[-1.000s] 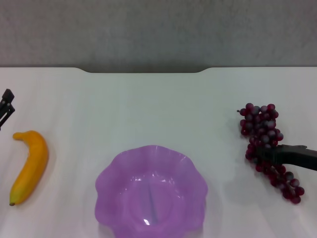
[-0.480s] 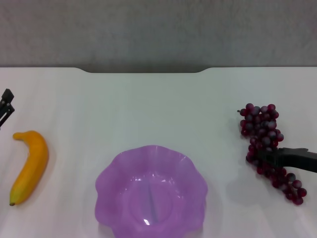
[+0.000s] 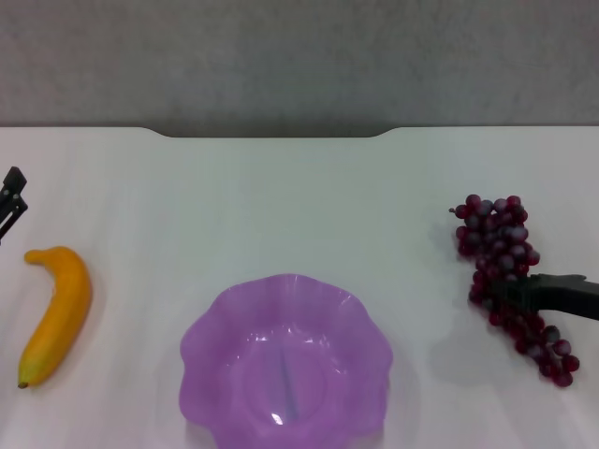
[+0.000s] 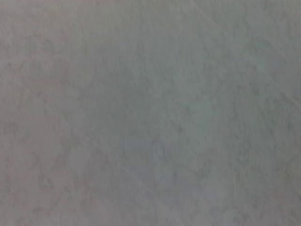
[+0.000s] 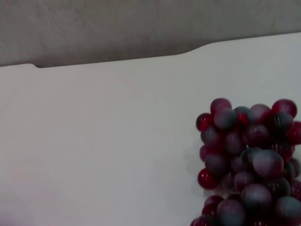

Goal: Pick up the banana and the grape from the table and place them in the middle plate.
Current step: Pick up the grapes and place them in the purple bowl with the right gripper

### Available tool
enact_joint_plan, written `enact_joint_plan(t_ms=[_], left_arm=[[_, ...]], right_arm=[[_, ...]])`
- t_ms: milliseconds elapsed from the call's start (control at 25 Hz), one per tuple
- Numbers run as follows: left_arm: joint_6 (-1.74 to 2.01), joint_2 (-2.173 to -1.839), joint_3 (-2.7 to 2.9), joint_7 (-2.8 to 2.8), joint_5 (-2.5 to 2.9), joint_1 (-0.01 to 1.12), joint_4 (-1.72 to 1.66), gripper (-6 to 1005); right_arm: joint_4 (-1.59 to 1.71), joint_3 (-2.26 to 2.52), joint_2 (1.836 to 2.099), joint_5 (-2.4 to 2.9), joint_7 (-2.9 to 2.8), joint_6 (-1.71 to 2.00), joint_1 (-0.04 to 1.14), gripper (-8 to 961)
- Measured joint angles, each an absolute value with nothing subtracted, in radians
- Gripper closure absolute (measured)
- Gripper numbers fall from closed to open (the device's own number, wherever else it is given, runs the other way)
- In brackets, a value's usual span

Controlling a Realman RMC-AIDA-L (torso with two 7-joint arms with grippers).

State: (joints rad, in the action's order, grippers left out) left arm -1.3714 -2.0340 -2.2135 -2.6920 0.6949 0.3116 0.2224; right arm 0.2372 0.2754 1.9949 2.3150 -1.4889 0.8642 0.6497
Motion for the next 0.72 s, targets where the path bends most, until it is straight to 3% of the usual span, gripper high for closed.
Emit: enact_joint_plan(t_ms=[720], left_arm=[[-1.371,-2.032,-2.214,-2.692,0.695,0.308,0.222,105]], right_arm=[[0.368,0.271,1.998,2.272,-1.483,0.988,0.674,661]])
